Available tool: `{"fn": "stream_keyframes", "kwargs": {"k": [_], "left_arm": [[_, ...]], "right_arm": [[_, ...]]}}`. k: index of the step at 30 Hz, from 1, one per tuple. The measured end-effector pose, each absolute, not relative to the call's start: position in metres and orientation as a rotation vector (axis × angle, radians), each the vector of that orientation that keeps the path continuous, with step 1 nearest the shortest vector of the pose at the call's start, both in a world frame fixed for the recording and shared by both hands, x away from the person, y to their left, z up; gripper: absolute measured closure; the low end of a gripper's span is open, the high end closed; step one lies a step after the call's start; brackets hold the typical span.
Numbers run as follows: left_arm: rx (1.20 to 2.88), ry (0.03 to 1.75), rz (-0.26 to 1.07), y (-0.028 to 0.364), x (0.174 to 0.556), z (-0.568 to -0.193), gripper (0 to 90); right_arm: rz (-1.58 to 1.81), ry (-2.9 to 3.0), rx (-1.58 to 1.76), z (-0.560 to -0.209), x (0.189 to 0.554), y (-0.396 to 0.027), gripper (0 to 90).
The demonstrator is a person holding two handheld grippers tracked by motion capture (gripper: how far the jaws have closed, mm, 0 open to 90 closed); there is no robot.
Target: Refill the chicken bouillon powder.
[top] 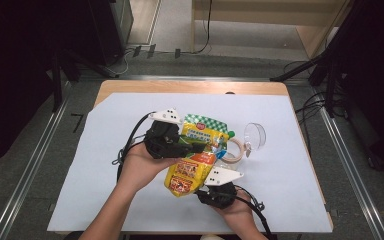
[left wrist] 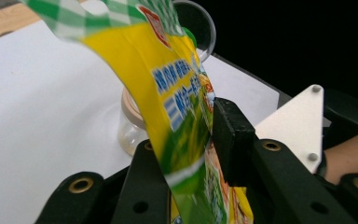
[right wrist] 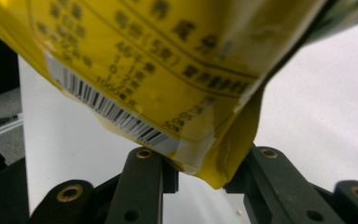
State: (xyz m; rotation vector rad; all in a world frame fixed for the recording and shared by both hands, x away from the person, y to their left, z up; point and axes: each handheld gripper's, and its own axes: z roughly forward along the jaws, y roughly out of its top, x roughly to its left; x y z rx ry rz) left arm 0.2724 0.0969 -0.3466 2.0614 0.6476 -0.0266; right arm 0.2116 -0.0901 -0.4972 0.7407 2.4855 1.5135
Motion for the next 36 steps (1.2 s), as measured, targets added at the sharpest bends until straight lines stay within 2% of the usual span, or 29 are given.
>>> {"fn": "stream_keyframes", "kwargs": {"k": [8,21,26,36], "left_arm": [[2.059,0.727,-0.046,0.091,0.277,-0.356,72.4],[2.073,0.733,-0.002,0.081,0.275,-0.365,67.6],[2.098,0.751,-0.005,0.077,0.277,-0.369,61.8],[2.083,0.793,-0.059,0.072,0.284,-0.373,63.5]], "right_arm": [[1.517,2.511,0.704,-0.495,0.205,-0.084,74.7],[1.552,2.518,0.678,-0.49,0.2,-0.077,73.5],[1.574,2.512,0.636,-0.485,0.198,-0.075,73.7],[1.583,2.507,0.64,-0.48,0.202,-0.073,70.6]]}}
